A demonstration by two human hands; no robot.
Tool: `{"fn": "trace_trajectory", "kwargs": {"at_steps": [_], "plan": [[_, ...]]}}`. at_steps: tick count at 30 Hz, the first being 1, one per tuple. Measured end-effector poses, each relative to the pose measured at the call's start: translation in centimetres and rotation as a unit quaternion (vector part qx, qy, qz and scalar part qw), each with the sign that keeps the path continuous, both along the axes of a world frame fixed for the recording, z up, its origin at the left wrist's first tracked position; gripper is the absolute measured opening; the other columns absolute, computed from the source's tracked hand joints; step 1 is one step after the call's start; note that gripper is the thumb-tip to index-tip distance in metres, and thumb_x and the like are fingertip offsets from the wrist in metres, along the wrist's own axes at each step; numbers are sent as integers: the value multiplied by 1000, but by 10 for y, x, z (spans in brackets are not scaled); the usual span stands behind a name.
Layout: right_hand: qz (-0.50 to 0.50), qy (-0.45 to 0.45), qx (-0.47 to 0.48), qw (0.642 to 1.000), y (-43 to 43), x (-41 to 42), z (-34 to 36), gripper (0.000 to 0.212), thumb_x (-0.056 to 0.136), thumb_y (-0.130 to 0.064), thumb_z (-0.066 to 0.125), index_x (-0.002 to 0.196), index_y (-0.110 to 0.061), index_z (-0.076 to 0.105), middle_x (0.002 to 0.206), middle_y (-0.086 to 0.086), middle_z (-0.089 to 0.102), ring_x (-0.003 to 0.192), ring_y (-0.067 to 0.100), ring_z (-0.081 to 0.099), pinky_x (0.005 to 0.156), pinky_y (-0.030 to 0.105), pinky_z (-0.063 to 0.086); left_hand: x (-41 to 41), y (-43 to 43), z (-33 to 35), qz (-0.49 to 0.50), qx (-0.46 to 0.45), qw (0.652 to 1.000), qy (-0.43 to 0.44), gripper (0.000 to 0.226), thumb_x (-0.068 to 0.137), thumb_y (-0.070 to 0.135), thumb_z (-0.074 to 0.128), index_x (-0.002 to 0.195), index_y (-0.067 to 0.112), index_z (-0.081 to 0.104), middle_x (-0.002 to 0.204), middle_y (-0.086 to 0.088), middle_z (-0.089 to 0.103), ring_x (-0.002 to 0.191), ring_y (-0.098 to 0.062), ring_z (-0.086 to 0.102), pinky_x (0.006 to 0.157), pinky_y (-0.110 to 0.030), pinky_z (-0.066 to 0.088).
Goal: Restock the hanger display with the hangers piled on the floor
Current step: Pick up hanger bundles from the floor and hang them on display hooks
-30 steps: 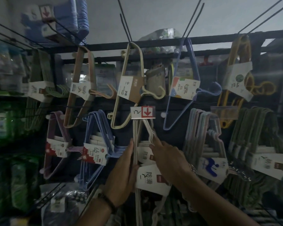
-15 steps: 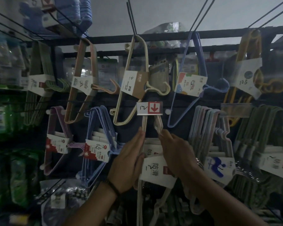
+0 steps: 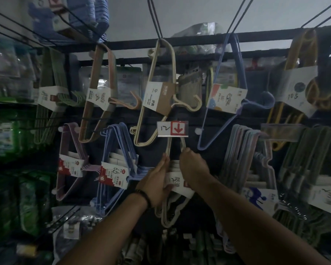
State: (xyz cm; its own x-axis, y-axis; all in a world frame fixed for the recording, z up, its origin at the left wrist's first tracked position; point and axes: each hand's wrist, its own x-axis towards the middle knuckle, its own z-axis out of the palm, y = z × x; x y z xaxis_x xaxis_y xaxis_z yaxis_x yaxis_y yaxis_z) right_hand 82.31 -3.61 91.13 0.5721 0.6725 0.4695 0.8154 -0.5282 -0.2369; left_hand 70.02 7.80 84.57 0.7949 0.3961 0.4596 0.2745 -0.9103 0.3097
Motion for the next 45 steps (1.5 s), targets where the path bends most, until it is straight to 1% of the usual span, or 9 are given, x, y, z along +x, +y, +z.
{"fn": "trace_trajectory", "kwargs": {"at_steps": [9,14,17,21,25,32,36,42,45], "plan": [[56,92,56,993,-19,-10,-38,77,97,-27,67,159,-20,21,141,16,47,125,38,54,99,49,50,-74,-42,-37,88,-52,995,6,48,92,48,55,137,33,58,136,9,60,121,-15,60,101,-30,51],[134,12,164,977,-50,-80,-108,56,95,-20,65,147,-11,45,142,17,42,124,36,45,99,48,48,-178,-88,-115,215,-135,965,65,41,94,58,43,122,35,63,108,10,68,91,-13,64,75,-26,49],[212,66,27,975,-57,-142,-151,33,101,-26,55,132,-17,54,119,9,58,100,28,60,86,45,57,-248,-123,-164,258,-224,931,129,12,103,51,50,112,44,55,102,13,65,84,-8,60,79,-29,54],[374,139,-166,902,-65,-246,-220,12,105,-30,53,106,-19,57,82,3,62,70,21,60,68,46,59,-355,-177,-250,316,-295,875,217,37,103,55,41,125,35,62,116,10,68,103,-15,67,91,-30,55],[471,162,-286,819,-76,-361,-295,23,106,-34,52,95,-15,56,84,9,61,72,26,59,66,46,55,-472,-242,-327,389,-328,831,224,51,87,54,32,100,24,72,99,2,75,94,-23,72,79,-31,56],[516,139,-462,707,-94,-556,-416,19,102,-40,56,92,-24,60,98,8,68,96,29,67,70,34,44,-628,-319,-379,452,-491,713,214,31,102,51,50,120,33,67,124,2,68,115,-24,65,95,-36,54],[538,120,-536,640,-91,-640,-457,32,108,-36,53,123,-11,66,122,10,67,111,29,64,77,30,44,-695,-330,-409,479,-540,663,196,33,104,49,48,128,33,64,130,-1,66,118,-24,63,102,-39,53],[546,103,-600,575,-43,-737,-547,37,106,-42,53,124,-12,65,116,12,70,108,29,65,94,41,50,-777,-318,-474,532,-614,570,126,29,103,46,50,124,33,67,123,4,70,108,-18,68,95,-35,57],[542,122,-608,567,7,-773,-621,24,104,-40,55,108,-18,64,110,6,69,104,26,65,81,34,49,-805,-299,-538,544,-649,522,100,24,103,43,53,121,34,67,121,8,71,104,-11,68,95,-32,58]]}}
